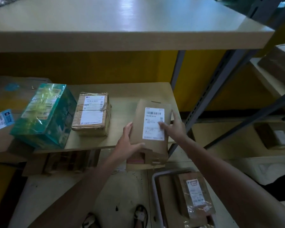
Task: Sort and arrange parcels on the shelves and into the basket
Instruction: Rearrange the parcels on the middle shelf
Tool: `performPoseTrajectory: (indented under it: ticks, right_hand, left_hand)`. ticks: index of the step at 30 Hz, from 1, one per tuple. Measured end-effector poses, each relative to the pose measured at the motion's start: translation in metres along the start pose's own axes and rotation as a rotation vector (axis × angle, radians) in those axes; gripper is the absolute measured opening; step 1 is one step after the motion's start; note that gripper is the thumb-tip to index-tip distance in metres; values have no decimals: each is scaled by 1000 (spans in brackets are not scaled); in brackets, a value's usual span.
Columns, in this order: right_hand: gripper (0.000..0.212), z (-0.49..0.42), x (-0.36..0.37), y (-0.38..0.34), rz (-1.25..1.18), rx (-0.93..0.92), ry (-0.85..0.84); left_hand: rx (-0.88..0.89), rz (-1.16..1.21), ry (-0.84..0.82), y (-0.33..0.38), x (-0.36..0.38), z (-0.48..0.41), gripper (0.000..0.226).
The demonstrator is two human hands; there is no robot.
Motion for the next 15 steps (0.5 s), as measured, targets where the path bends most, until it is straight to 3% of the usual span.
performPoseTrajectory:
  ticks: [3, 5, 7, 9, 13, 15]
  right_hand:
    - [72, -14, -7, -2, 108, -26, 116]
    - [77, -13, 19, -1, 295, -70, -83]
    - [86, 1, 50, 14, 659, -109, -310]
    - [87, 6, 58, 27, 837, -149, -320]
    - [75, -5, 43, 27, 715, -76, -189]
    - [72, -9, 41, 21, 813, -55, -181]
  left_hand:
    - [68, -263, 29, -7, -1, 9, 81]
    - [73, -443, -61, -16, 8, 10, 76]
    - [49, -568, -139, -24, 14, 10, 76]
    - [40, -555, -136, -23, 13, 8, 73]
    - [100, -485, -117, -17, 1, 13, 67]
    - [106, -437, -84, -19, -12, 18, 63]
Point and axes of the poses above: each hand's wrist, its own z-axis away from the middle knuckle, its own x-axis out of the palm, y = z × x, the point moved 9 cm from there along -z, towards the middle knuckle, and after that the axes turned 2 degrees about y, right-handed, at the moved point
